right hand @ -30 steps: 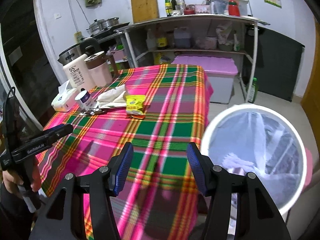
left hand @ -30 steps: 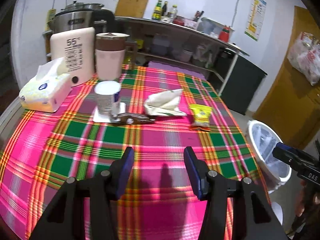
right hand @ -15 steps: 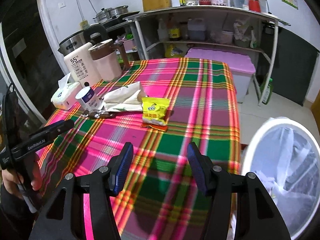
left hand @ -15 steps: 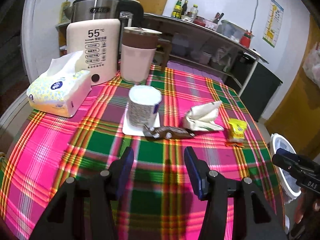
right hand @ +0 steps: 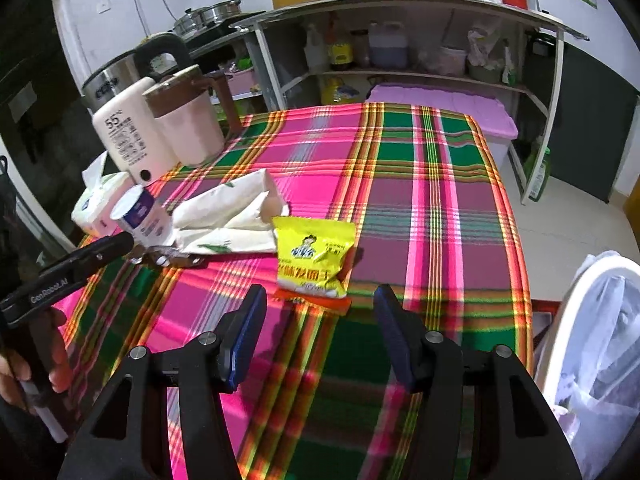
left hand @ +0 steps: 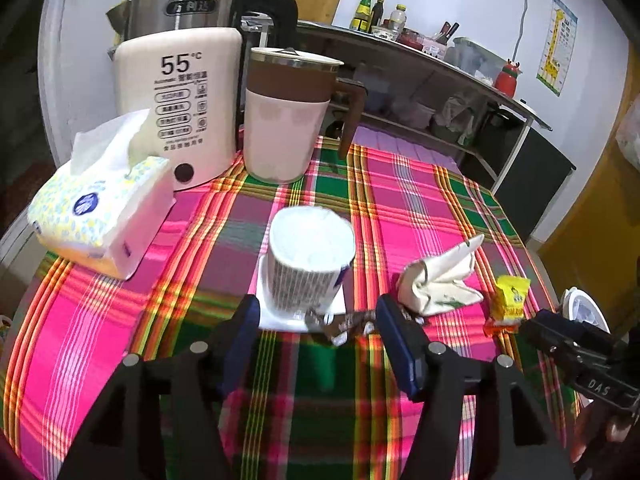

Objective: Collect trash
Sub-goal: 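Grasp the white paper cup with the left gripper while the right gripper grasps the yellow snack packet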

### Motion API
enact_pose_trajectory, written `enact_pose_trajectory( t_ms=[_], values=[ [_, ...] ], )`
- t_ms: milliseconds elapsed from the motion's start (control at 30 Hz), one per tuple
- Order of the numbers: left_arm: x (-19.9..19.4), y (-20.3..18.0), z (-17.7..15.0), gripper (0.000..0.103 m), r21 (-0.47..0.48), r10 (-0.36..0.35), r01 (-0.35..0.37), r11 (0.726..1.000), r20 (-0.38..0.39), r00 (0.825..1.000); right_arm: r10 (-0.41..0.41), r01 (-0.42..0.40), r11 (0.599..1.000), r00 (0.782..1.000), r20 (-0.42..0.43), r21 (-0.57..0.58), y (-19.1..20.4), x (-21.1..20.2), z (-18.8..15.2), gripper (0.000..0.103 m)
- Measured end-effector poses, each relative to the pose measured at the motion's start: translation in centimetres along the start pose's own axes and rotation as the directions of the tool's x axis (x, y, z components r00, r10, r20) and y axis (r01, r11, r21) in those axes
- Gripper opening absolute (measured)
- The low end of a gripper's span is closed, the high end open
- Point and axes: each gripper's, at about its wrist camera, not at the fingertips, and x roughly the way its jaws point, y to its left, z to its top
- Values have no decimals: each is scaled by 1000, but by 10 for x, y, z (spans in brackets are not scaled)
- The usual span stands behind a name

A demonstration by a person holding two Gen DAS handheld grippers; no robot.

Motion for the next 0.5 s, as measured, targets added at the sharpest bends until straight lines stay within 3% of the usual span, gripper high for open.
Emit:
enact_pose_trajectory(
  t_ms=[433, 500],
  values=[
    [25, -1, 12, 62, -16, 27, -27, 1000, -18, 999, -11, 12, 1000, 1000, -29, 12, 2, 26, 7, 56],
    [26, -1, 12, 52, -16, 31, -32, 999, -20, 999, -13, 13, 1000, 1000, -24, 13, 0, 24, 7, 53]
  ],
)
